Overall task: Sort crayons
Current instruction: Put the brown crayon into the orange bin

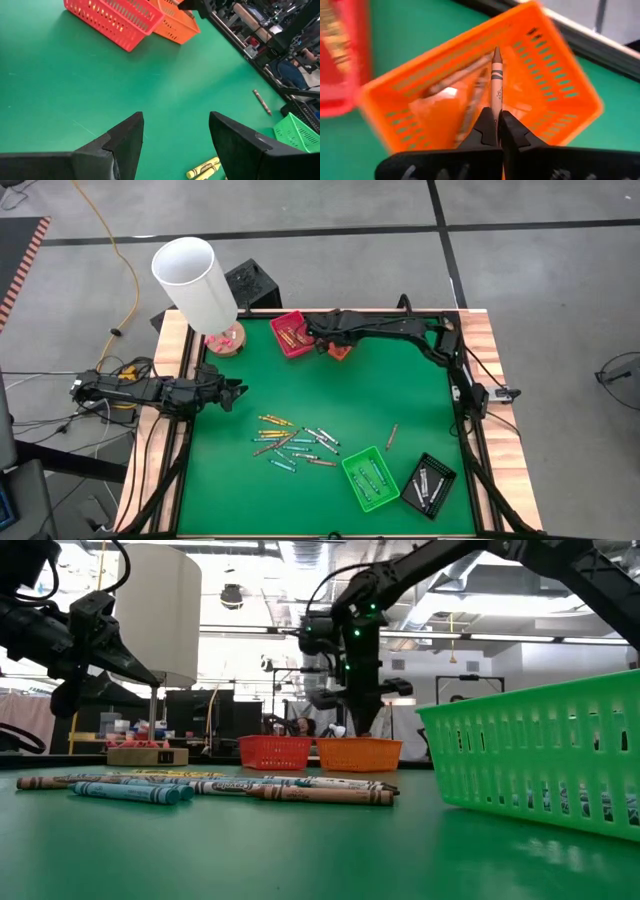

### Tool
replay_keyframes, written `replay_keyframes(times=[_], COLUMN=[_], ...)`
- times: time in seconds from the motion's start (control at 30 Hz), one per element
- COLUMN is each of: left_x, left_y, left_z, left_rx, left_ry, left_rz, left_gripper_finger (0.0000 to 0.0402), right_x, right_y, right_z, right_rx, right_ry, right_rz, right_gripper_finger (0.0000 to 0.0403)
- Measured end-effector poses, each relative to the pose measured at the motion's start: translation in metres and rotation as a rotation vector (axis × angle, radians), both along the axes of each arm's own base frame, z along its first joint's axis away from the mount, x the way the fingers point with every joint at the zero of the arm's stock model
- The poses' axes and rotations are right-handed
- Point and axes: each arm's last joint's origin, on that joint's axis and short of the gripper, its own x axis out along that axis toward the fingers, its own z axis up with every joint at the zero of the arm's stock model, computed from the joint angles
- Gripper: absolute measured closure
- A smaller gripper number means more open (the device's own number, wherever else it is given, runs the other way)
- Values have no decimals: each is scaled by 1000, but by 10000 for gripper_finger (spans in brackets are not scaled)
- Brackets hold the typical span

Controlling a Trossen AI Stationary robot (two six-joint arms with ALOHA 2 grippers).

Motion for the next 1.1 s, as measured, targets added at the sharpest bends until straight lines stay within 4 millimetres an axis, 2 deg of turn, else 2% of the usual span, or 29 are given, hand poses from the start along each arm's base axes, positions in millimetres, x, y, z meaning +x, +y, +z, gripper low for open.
replay_keyframes(times=[0.2, 0.43, 0.8, 0.93, 1.1], left_x=[0, 0, 0, 0, 0], left_y=[0, 0, 0, 0, 0], left_z=[0, 0, 0, 0, 0], left_rx=[-5, -7, -7, -8, -9], left_ry=[-2, -3, -3, -3, -4], left_rz=[2, 3, 3, 3, 3], left_gripper_finger=[186, 186, 186, 186, 186], right_x=[-7, -3, 0, 2, 0], right_y=[-8, -9, -9, -2, 22], right_z=[-8, -10, -8, 8, 48], right_rx=[44, 48, 59, 92, 141], right_ry=[6, -20, -11, 25, 134], right_rz=[-17, 26, 112, 232, 434], right_gripper_finger=[398, 392, 292, 281, 281])
